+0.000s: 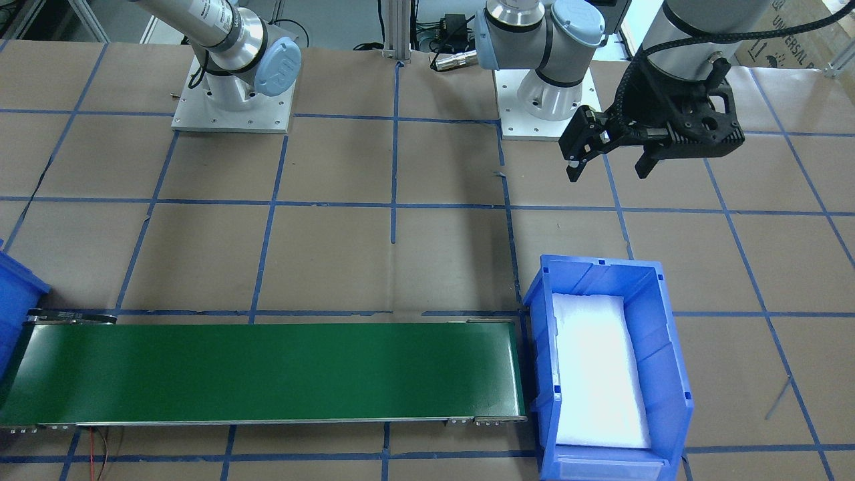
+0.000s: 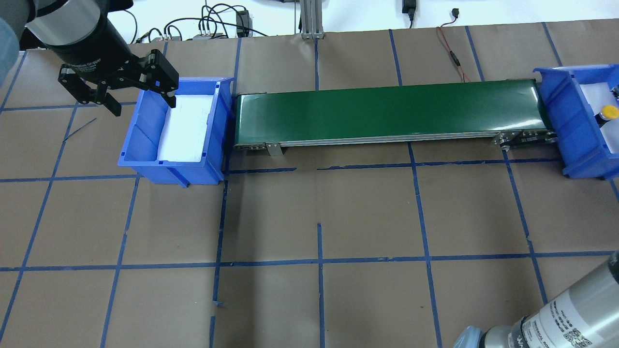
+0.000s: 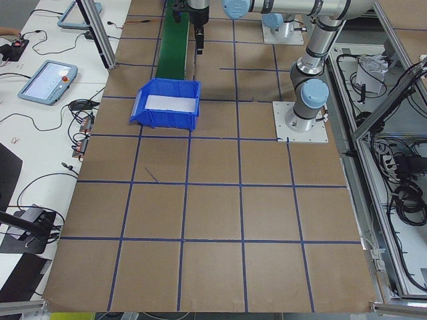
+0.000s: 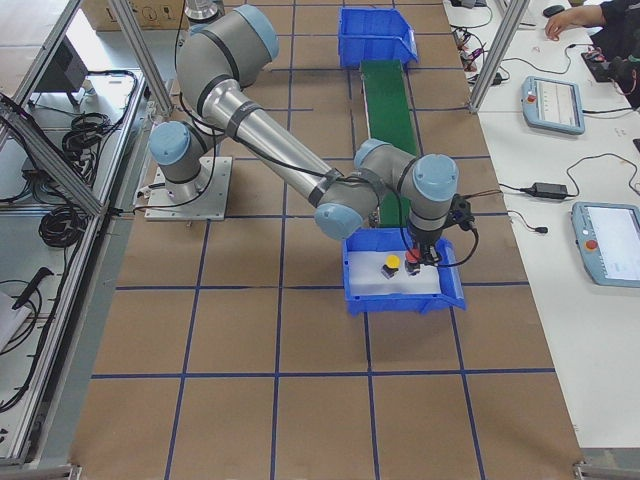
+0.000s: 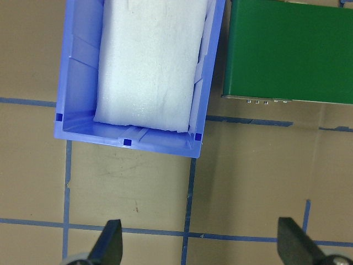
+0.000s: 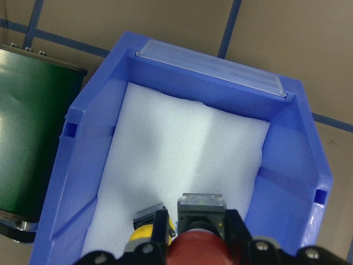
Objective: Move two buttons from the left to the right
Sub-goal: 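Lower the red button into the far blue bin beside the yellow one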
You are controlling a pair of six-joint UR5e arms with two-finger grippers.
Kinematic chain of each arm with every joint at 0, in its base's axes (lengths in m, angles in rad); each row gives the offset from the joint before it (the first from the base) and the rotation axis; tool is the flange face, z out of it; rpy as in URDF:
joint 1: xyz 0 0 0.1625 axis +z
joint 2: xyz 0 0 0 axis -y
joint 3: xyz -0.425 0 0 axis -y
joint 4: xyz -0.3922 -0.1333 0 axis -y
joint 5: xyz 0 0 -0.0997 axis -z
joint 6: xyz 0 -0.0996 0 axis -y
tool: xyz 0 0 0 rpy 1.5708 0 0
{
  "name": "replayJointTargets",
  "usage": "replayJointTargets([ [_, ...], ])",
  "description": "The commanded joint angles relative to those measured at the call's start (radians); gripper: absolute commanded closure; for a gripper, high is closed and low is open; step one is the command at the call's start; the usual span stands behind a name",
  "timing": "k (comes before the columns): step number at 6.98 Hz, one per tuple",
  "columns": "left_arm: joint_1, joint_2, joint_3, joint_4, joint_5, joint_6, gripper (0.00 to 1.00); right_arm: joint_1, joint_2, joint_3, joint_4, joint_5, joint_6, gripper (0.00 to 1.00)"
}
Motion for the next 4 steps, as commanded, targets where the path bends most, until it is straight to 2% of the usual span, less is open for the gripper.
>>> replayJointTargets([
  [1,0.000,0.000,0.000,0.000,0.000,0.000,0.00,0.000,0.032,-0.029,-0.001,0.001,-0.008,0.88],
  [4,0.002,0.000,0.000,0.000,0.000,0.000,0.00,0.003,0.041,-0.023,0.001,0.030,0.001,0.87],
])
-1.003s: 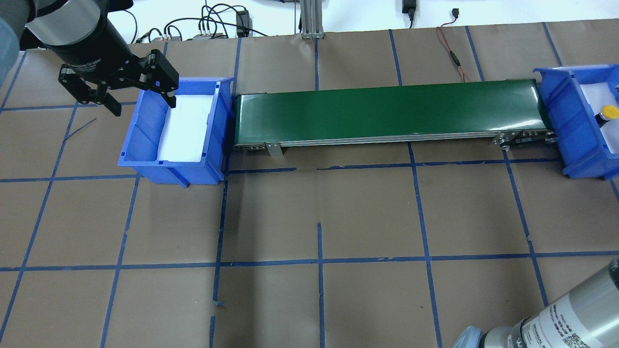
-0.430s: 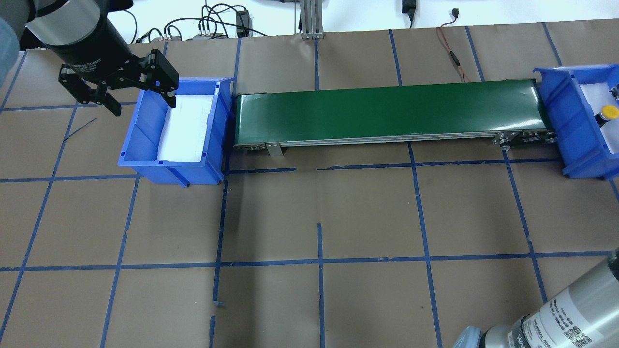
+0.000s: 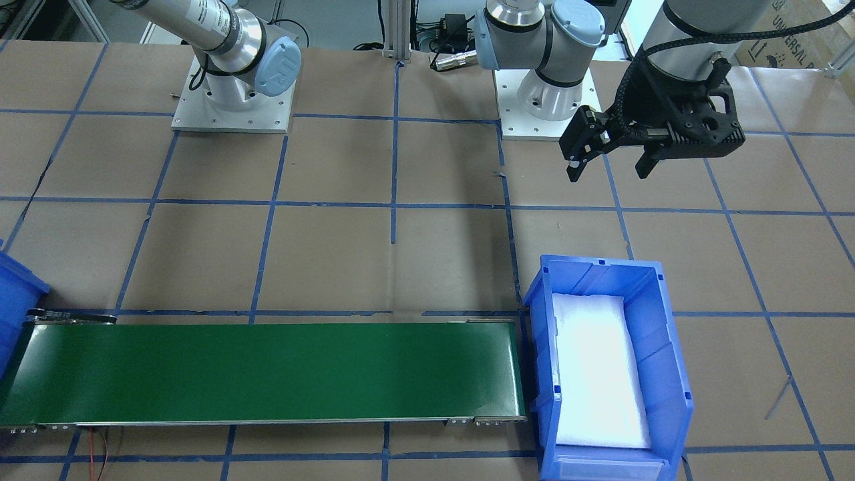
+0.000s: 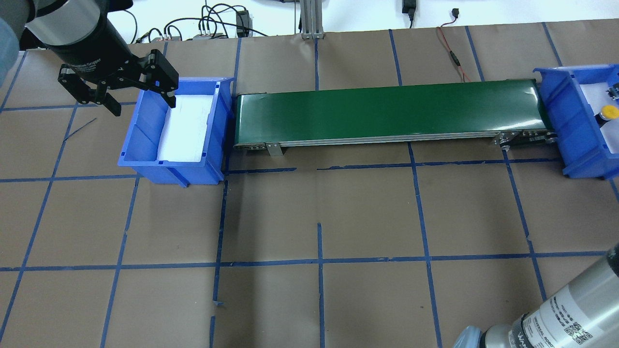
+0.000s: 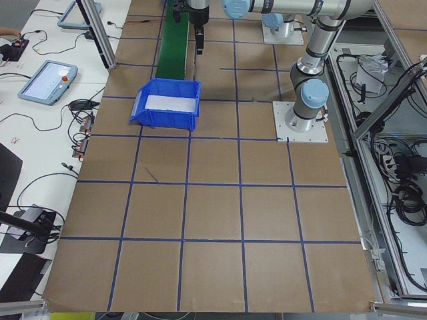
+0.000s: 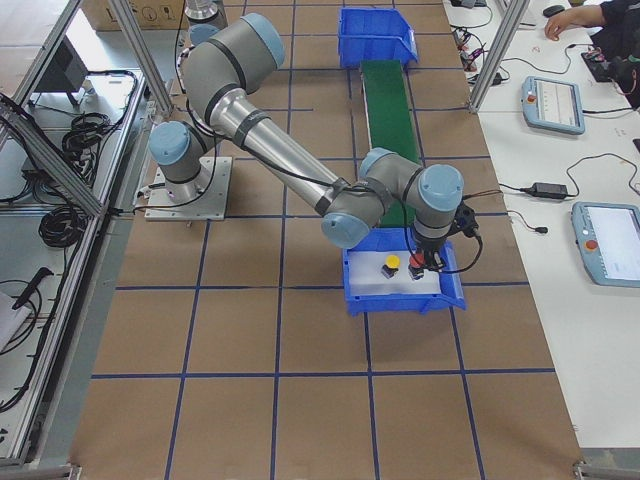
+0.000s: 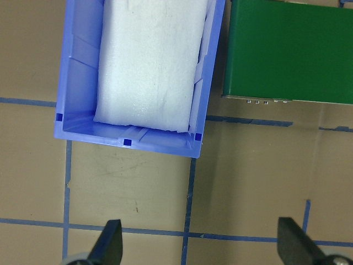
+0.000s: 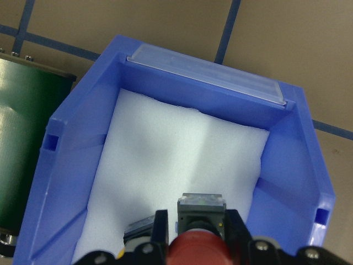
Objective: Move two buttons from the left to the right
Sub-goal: 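Lower the red button into the far blue bin beside the yellow one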
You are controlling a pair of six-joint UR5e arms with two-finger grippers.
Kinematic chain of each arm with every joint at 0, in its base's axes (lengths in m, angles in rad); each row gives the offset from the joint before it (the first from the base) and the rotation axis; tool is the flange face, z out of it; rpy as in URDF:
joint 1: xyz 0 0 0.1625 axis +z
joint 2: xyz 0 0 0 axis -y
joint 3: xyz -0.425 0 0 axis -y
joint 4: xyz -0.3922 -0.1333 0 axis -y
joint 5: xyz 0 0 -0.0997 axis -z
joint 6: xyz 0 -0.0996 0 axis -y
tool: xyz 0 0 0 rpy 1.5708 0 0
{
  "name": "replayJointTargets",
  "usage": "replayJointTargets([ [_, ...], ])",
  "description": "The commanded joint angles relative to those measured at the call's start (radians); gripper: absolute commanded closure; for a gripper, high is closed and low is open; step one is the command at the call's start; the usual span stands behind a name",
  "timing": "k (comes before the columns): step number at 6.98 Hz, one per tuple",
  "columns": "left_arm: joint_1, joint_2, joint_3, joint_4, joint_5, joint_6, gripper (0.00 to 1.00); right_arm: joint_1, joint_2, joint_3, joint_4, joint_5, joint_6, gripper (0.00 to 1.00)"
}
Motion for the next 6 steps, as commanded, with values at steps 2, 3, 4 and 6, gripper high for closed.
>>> replayJointTargets([
  [2,0.010,0.000,0.002,0.000,-0.002,0.000,0.00,0.008,0.030,0.006,0.000,0.034,0.006,0.86],
  [3,0.010,0.000,0.002,0.000,-0.003,0.000,0.00,0.008,0.041,0.006,0.000,0.037,0.006,0.86],
  [4,0.010,0.000,0.002,0.000,-0.003,0.000,0.00,0.008,0.044,0.006,0.000,0.037,0.008,0.86],
  [6,0.011,0.000,0.002,0.000,-0.003,0.000,0.00,0.010,0.052,0.005,-0.002,0.037,0.008,0.86],
])
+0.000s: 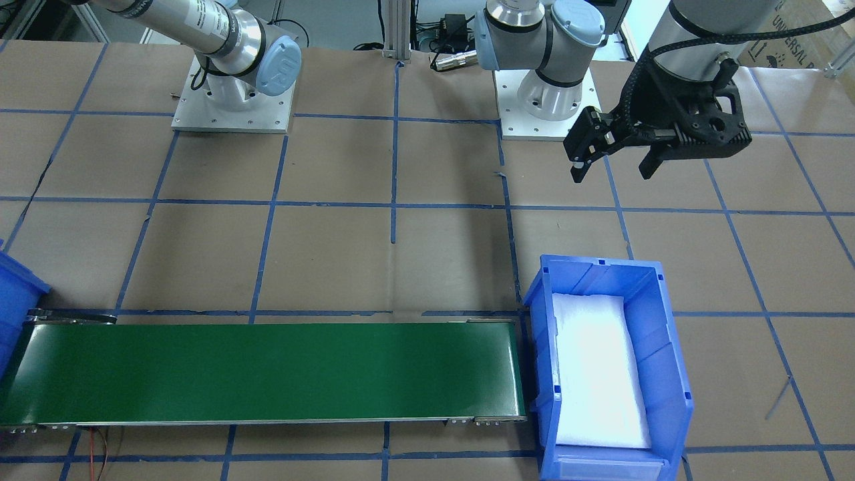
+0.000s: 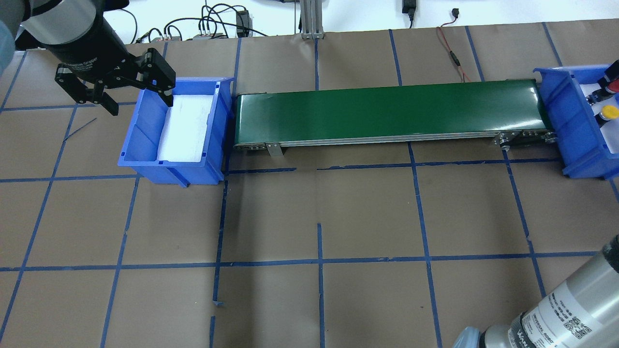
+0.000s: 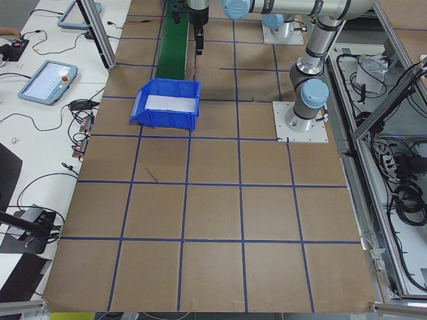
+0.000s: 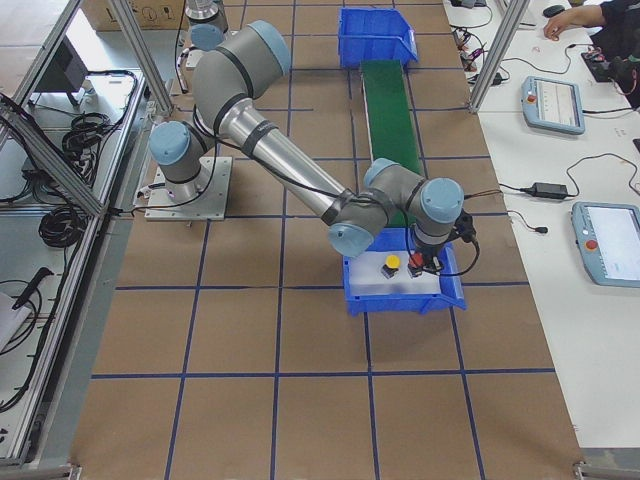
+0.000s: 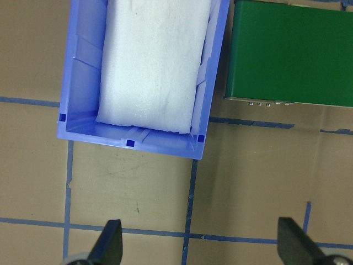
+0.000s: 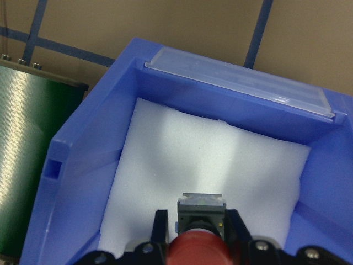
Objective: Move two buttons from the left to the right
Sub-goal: 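Lower the red button into the far blue bin beside the yellow one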
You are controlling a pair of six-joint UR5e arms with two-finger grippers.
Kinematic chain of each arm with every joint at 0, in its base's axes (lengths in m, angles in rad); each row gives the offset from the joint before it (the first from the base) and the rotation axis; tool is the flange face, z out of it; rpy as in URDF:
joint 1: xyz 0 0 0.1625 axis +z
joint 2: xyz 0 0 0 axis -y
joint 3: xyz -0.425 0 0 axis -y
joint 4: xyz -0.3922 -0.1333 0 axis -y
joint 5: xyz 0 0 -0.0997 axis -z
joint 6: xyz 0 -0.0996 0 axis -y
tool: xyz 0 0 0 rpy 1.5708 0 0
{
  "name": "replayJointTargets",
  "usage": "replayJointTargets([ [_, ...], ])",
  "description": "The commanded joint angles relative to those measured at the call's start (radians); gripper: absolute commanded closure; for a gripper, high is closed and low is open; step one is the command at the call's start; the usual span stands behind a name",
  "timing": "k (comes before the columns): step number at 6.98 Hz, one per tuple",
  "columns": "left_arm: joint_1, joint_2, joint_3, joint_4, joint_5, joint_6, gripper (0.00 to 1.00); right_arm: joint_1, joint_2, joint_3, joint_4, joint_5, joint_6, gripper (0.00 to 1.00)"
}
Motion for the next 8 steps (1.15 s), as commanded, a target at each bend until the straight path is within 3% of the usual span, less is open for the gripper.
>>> replayJointTargets([
  [1,0.001,0.000,0.000,0.000,0.000,0.000,0.00,0.001,0.017,-0.001,-0.007,0.002,0.000,0.86],
  [7,0.004,0.000,0.000,0.000,0.000,0.000,0.00,0.001,0.040,-0.001,-0.016,0.002,-0.001,0.85],
  [8,0.004,0.000,0.000,0.000,0.000,0.000,0.00,0.001,0.040,0.001,-0.016,0.002,-0.001,0.80],
])
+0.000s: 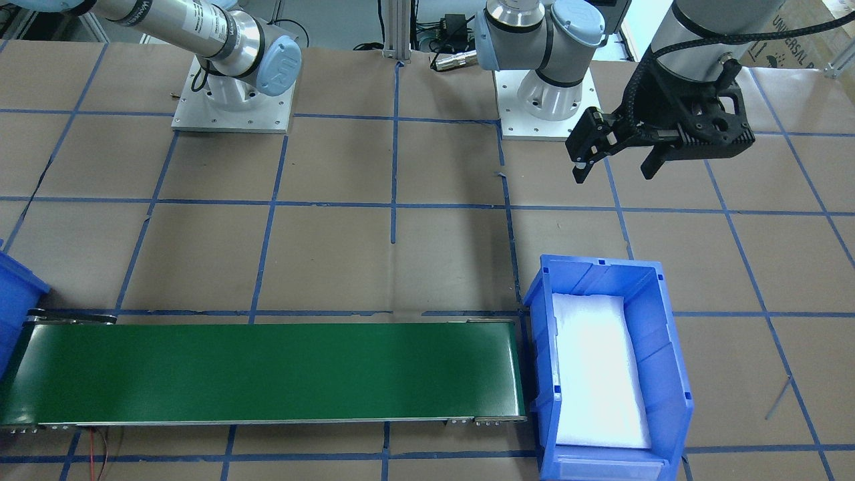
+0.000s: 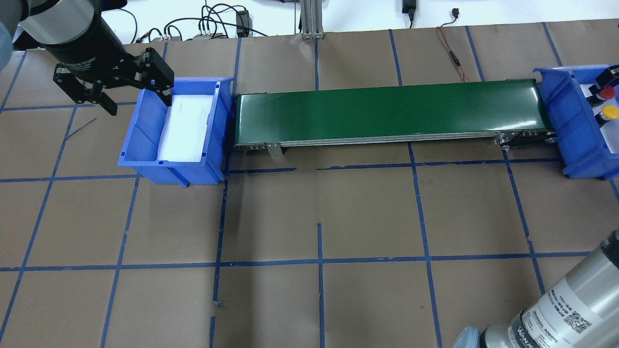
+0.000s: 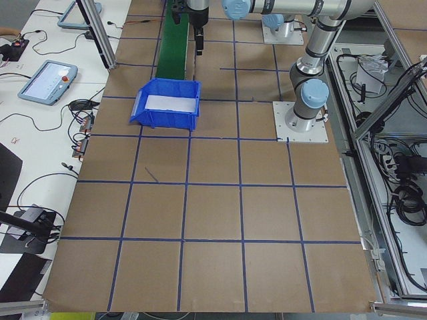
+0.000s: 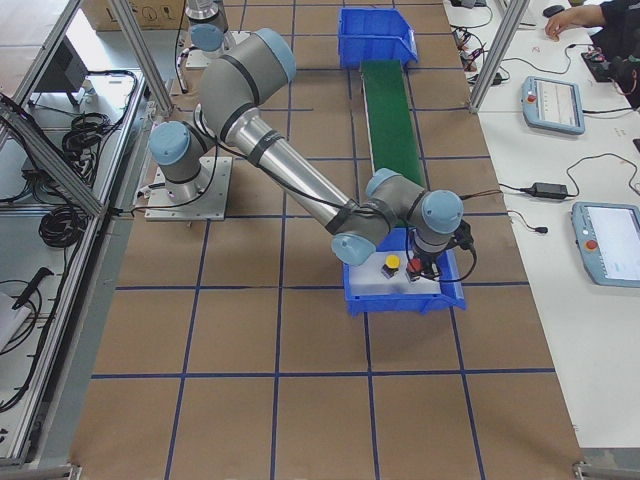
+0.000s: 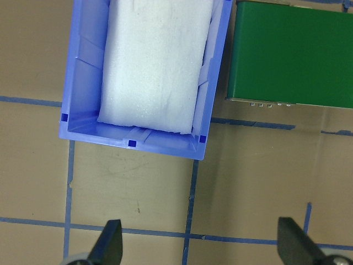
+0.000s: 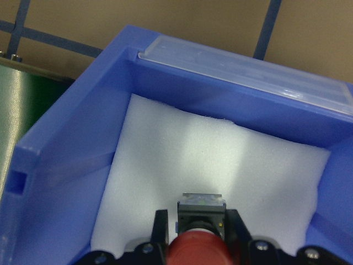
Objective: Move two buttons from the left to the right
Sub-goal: 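Lower the red button into the far blue bin beside the yellow one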
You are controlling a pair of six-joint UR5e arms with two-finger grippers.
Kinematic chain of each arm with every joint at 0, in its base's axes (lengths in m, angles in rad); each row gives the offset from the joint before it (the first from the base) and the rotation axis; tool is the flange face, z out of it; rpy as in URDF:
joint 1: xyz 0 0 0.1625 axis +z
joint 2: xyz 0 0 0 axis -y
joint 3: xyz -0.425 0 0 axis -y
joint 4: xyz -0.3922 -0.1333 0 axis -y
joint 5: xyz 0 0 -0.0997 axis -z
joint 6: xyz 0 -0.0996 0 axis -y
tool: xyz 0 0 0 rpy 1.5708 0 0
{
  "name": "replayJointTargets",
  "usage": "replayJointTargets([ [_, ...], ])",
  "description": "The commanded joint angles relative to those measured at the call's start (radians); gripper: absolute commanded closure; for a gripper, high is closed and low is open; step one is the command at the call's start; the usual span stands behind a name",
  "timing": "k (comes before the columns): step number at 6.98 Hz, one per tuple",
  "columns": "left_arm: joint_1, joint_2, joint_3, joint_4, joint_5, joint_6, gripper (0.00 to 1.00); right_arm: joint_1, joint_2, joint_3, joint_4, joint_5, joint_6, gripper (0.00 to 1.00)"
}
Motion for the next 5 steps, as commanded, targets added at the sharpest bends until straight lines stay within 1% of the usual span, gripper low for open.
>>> replayJointTargets([
  [1,0.000,0.000,0.000,0.000,-0.002,0.000,0.00,0.000,0.001,0.001,0.000,0.000,0.001,0.60],
  [2,0.000,0.000,0.000,0.000,0.000,0.000,0.00,0.000,0.001,0.001,-0.023,0.018,-0.004,0.18],
  [3,0.000,0.000,0.000,0.000,0.000,0.000,0.00,0.000,0.001,0.001,-0.025,0.028,-0.006,0.00],
  [5,0.000,0.000,0.000,0.000,-0.002,0.000,0.00,0.008,-0.016,-0.003,-0.025,0.028,0.000,0.00],
])
